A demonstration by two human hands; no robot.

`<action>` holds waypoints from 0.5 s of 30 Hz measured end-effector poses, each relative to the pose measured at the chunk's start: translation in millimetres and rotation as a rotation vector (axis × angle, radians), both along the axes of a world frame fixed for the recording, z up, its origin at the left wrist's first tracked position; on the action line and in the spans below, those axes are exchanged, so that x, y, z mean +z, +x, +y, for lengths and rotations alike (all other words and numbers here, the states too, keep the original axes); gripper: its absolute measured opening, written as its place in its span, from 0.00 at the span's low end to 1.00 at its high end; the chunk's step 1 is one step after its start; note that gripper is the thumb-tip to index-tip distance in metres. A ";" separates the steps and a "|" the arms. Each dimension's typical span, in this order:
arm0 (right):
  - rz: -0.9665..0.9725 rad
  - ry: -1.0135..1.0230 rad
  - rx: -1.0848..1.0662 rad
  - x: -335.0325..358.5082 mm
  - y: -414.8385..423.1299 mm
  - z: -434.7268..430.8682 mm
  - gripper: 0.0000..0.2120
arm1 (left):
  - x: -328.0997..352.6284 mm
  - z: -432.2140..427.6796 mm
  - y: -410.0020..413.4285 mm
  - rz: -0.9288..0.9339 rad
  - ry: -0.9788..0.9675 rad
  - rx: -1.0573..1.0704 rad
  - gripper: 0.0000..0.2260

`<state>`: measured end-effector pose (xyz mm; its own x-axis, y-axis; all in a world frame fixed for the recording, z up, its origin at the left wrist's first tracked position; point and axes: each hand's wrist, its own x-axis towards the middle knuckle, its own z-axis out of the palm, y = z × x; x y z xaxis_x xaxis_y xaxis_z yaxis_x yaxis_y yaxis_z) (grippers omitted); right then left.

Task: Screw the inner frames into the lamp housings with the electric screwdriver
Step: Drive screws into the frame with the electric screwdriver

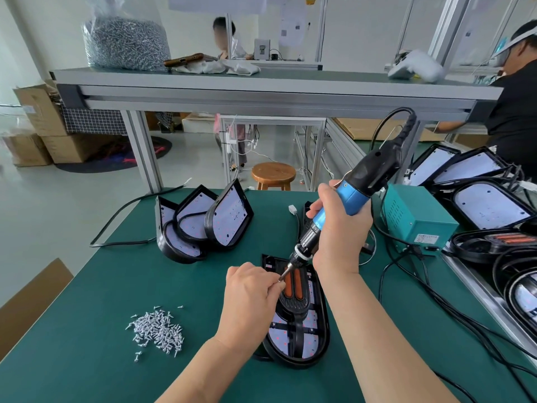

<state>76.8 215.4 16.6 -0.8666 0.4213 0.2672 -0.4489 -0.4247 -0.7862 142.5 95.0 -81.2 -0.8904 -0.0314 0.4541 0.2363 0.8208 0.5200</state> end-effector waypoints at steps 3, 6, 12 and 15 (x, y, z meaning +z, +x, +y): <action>0.013 0.005 0.003 -0.3 -1.3 -0.2 0.08 | -0.8 1.0 -1.3 -0.018 0.009 0.018 0.12; -0.001 -0.014 0.005 -1.0 -7.9 0.6 0.08 | 4.2 1.6 -3.3 -0.017 0.071 0.029 0.02; 0.037 -0.008 0.012 -1.2 -29.2 -5.5 0.08 | 0.2 -1.8 -8.4 -0.325 0.339 0.164 0.39; 0.042 0.027 0.017 -3.5 -41.9 -10.6 0.09 | -0.4 -1.4 -17.8 -0.606 0.489 0.135 0.38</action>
